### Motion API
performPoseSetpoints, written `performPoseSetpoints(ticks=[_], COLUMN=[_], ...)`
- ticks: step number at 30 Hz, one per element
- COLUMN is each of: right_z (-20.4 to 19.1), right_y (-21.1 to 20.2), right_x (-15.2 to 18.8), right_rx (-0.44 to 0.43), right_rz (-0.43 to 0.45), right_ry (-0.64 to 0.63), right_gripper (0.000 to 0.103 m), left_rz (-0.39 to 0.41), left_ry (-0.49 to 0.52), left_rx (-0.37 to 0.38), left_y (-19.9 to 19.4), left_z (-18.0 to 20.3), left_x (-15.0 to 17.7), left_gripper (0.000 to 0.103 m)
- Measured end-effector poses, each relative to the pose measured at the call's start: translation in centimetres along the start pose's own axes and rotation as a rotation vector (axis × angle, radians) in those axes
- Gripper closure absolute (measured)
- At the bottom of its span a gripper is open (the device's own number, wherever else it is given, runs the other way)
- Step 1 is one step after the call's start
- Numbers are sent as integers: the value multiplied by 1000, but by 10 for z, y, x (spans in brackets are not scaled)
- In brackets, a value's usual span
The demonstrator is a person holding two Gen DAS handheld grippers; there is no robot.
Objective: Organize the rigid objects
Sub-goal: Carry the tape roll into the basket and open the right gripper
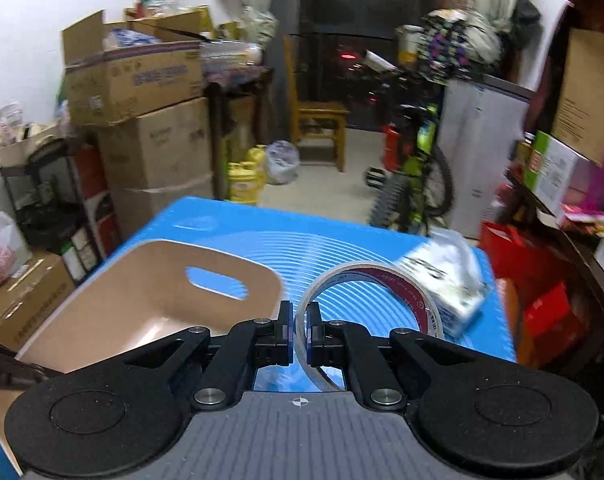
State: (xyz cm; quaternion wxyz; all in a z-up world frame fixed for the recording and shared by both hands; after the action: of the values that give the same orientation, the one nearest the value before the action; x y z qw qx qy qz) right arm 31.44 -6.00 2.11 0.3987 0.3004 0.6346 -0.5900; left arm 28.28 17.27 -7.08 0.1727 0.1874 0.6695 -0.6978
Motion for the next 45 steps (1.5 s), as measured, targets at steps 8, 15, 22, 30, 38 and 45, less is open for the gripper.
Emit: performPoseSetpoints(ticks=[8, 15, 22, 30, 38, 45], right_z=[-55, -91, -122, -125, -105, -64], right_y=[25, 40, 51, 67, 48, 20], right_x=[-9, 11, 34, 58, 48, 30], right_rx=[-91, -166, -210, -217, -210, -162], right_rz=[-20, -81, -157, -296, -201, -87], right_ry=[-56, -82, -122, -122, -50, 29], right_gripper=[86, 86, 85, 82, 37, 29], left_rz=[1, 1, 1, 1, 2, 1], left_ry=[4, 4, 6, 5, 5, 4], left_rx=[-3, -3, -4, -4, -4, -2], left_y=[0, 0, 0, 0, 0, 0], left_z=[1, 1, 1, 1, 1, 1], left_x=[0, 0, 0, 0, 0, 0], left_gripper=[98, 98, 98, 98, 98, 98])
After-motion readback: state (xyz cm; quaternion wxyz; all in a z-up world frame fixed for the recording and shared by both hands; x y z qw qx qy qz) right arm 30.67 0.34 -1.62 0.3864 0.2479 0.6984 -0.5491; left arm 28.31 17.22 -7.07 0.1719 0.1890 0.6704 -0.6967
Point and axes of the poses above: each gripper's, at about its wrist camera, not at the fingertips, and y roughly the way its jaws point, z to its right, x to its underside, the point moved 6 cm from there along y, roughly the way its jaws point, and after that the axes turned 3 degrees about z, right-handed, at the moved point
